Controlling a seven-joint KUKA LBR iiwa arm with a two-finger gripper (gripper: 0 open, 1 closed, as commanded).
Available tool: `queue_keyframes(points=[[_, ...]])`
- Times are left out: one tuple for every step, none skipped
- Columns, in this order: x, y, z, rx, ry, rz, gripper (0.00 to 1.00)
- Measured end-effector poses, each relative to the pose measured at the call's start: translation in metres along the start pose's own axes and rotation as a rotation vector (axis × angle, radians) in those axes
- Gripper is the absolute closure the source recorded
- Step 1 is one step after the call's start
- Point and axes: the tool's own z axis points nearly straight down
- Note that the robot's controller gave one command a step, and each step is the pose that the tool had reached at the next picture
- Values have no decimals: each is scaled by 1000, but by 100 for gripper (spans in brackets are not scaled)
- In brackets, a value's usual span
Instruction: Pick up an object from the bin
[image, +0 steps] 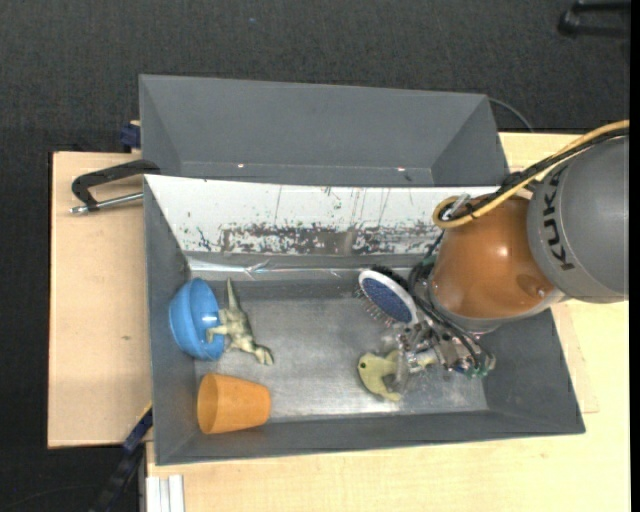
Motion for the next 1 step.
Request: queue_keyframes(points=[[-3, -8, -148, 5, -16, -40, 100]])
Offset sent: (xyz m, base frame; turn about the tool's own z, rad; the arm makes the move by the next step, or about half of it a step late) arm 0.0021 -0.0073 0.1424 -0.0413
